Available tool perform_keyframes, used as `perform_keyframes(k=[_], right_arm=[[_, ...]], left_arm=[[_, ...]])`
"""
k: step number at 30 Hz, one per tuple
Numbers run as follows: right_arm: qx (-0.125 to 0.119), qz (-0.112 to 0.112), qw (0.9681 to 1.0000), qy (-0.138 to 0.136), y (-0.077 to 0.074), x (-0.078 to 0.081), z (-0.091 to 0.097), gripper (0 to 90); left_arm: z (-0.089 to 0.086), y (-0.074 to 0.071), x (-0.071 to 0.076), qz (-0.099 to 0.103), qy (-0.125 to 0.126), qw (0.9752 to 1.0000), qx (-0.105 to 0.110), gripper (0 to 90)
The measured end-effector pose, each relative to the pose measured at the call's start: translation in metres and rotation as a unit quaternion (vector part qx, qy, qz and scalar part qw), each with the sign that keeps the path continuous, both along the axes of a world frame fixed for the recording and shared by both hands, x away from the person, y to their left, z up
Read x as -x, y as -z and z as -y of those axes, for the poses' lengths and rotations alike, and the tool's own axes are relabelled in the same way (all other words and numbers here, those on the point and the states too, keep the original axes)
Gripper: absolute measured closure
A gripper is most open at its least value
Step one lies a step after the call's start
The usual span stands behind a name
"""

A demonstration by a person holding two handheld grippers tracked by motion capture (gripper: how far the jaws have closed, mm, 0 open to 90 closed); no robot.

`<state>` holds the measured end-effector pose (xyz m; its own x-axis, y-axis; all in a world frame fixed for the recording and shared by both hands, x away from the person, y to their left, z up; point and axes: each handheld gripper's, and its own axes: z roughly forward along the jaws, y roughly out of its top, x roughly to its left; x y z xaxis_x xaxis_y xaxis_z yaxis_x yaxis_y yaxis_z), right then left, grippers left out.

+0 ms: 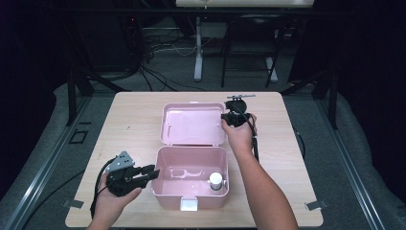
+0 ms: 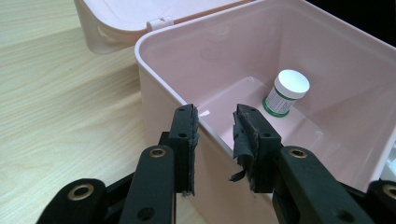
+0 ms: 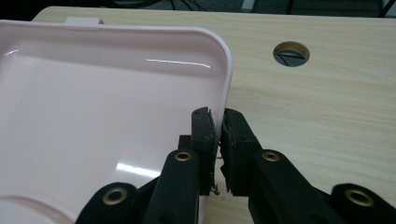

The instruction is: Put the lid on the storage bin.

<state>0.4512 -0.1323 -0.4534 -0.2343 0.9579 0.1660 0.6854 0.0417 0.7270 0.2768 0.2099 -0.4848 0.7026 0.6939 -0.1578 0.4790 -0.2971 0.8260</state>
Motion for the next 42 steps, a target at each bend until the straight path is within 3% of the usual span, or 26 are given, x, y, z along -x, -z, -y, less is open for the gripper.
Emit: perform_keyframes(k=[24,42], right_arm=[[-0.011,0.041,0.999,-0.012,-0.022,0.021,0.009,86.0],[-0.015,0.081,0.9961,-0.031,-0.032,0.035,0.013,86.5]], left_arm=[[0.001,0.0,0.0,-0.001,0.0,1.0,0.002,68.8],[0.004,-0.002,0.001,-0.006,0.002,1.0,0.0,69.7]])
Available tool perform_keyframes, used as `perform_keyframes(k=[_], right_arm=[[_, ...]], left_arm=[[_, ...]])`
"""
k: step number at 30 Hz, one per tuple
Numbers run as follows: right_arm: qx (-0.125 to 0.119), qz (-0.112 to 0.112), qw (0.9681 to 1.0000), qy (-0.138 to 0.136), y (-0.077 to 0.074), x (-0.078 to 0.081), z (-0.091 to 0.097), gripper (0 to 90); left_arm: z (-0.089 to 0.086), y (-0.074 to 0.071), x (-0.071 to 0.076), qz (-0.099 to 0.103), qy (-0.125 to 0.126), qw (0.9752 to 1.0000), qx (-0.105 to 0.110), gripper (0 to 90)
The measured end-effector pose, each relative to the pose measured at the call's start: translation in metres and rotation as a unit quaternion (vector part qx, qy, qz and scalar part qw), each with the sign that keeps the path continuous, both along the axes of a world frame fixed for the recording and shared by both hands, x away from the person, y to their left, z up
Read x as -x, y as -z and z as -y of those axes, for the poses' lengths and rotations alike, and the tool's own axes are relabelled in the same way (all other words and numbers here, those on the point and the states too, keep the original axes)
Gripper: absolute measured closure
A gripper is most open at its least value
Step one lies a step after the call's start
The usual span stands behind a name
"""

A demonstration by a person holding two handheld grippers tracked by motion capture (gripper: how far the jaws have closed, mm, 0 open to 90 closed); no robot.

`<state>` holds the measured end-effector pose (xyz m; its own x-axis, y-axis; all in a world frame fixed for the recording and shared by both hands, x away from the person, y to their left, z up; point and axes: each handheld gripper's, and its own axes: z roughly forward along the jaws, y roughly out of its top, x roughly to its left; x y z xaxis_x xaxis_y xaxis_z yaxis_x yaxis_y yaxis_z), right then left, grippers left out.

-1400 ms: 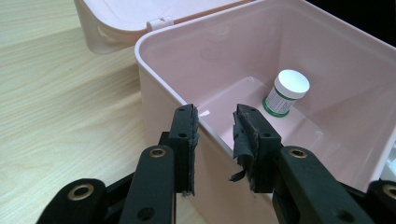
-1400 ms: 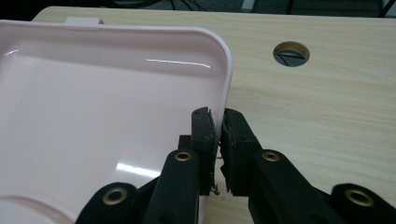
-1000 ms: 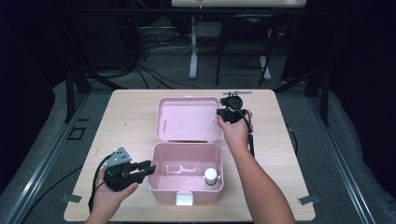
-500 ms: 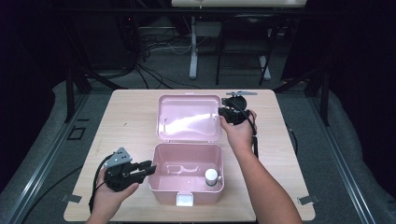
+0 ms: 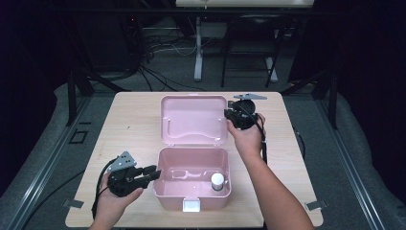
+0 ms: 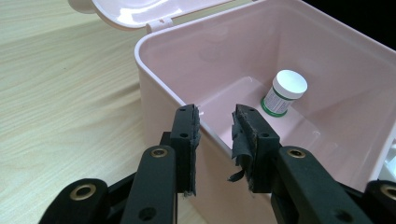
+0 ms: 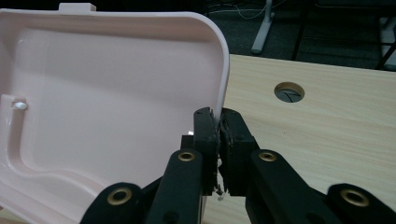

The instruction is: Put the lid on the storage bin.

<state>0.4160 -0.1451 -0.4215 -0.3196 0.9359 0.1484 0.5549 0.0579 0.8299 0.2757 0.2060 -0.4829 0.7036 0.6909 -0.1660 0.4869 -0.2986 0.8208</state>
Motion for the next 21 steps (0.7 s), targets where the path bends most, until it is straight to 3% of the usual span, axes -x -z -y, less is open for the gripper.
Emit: perform_keyframes(k=[21], right_arm=[[-0.007,0.025,0.9996,-0.011,-0.015,0.024,0.002,87.5]], left_arm=[[0.0,0.001,0.0,-0.001,-0.004,1.0,0.004,69.8]])
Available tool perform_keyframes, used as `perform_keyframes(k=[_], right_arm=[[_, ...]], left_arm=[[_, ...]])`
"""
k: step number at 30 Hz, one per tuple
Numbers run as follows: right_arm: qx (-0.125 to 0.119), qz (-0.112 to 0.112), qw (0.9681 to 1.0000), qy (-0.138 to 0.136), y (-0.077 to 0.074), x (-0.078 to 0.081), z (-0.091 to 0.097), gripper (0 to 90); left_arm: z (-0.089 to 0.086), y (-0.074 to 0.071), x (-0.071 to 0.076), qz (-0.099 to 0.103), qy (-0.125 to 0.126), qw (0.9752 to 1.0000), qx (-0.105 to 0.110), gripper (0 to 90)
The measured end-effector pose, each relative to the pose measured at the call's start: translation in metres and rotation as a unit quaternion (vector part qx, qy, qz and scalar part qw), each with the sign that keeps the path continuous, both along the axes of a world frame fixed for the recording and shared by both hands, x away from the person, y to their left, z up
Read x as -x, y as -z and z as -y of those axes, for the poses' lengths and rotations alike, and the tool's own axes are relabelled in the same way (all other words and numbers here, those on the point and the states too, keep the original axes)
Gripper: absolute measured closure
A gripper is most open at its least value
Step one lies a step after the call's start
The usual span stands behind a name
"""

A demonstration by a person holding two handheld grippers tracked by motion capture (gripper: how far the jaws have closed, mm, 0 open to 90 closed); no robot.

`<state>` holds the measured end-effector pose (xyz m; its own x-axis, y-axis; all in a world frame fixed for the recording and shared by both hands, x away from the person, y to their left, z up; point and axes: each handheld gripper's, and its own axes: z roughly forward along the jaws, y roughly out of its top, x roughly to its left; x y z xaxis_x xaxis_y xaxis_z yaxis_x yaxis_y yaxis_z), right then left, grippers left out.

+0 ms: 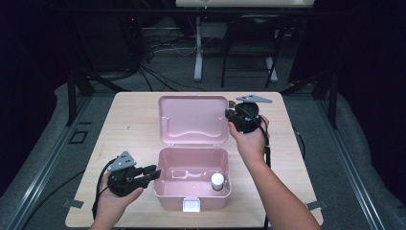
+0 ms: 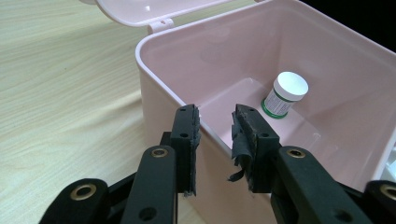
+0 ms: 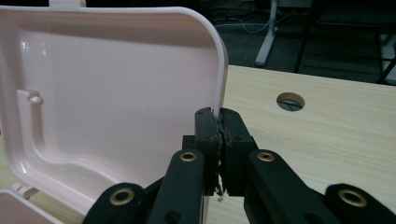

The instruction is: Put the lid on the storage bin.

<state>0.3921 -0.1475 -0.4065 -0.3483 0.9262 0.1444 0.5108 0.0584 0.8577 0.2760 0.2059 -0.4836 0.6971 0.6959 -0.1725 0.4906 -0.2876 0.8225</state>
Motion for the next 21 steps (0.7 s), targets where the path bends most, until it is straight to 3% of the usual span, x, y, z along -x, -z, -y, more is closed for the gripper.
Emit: perform_keyframes(k=[5,10,14,21], right_arm=[[0.011,0.016,0.9998,-0.008,-0.004,0.01,0.0,87.5],[0.007,0.026,0.9996,-0.014,-0.005,0.017,0.002,87.5],[0.021,0.037,0.9989,-0.018,-0.007,0.023,0.001,87.4],[0.013,0.043,0.9987,-0.023,-0.008,0.031,0.003,87.5]], left_arm=[[0.0,0.0,0.0,0.001,-0.001,1.0,0.002,69.8],[0.0,0.0,0.0,0.001,-0.001,1.0,-0.003,69.8],[0.0,0.0,0.0,0.0,-0.002,1.0,-0.001,69.8],[0.0,0.001,0.0,0.002,-0.002,1.0,0.003,69.8]])
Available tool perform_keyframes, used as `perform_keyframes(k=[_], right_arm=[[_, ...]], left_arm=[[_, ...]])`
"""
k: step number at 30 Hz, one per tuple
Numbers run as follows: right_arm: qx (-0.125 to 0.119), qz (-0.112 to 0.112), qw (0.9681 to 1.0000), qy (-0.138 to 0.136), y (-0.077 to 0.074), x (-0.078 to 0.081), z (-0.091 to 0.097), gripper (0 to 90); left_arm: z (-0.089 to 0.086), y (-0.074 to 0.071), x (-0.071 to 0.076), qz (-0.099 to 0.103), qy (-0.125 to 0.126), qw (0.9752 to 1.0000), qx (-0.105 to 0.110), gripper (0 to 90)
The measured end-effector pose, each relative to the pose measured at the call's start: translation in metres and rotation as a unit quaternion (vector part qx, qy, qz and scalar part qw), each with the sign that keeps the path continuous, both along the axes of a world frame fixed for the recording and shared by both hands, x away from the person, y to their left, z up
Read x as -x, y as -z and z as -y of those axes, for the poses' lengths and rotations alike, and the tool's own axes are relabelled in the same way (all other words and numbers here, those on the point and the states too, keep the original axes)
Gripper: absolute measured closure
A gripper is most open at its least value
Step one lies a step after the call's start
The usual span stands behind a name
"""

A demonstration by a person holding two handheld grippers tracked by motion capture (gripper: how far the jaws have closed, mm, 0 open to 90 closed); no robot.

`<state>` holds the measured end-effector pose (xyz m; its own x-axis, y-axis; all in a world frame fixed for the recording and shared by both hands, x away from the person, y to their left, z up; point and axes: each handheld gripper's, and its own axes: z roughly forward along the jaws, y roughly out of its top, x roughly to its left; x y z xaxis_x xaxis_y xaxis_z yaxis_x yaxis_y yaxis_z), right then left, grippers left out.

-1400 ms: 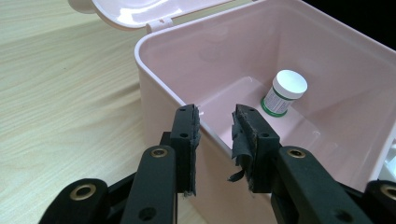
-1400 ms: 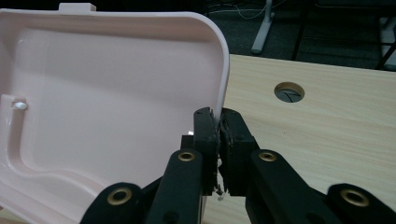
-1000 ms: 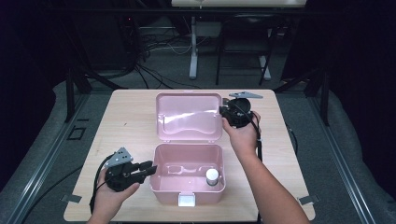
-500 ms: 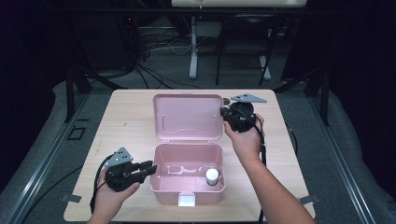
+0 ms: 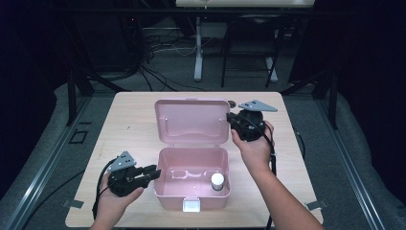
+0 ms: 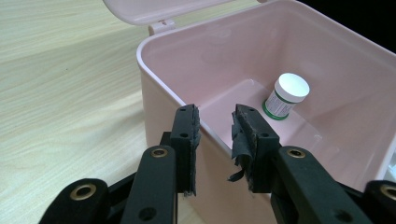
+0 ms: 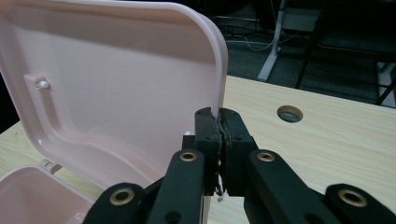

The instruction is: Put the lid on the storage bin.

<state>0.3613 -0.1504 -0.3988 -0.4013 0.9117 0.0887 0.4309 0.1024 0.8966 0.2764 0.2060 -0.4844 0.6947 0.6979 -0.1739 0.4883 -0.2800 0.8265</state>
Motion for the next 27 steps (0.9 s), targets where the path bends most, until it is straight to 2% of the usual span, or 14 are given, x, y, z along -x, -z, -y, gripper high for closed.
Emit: perform_keyframes(k=[19,27], right_arm=[[0.0,0.016,0.9998,-0.011,0.0,0.012,0.003,87.3],[-0.001,0.019,0.9997,-0.012,0.0,0.016,0.003,87.3]], left_arm=[[-0.002,0.0,-0.003,-0.01,-0.002,0.9999,0.008,70.2],[-0.001,0.0,-0.003,-0.006,-0.002,0.9999,0.008,70.3]])
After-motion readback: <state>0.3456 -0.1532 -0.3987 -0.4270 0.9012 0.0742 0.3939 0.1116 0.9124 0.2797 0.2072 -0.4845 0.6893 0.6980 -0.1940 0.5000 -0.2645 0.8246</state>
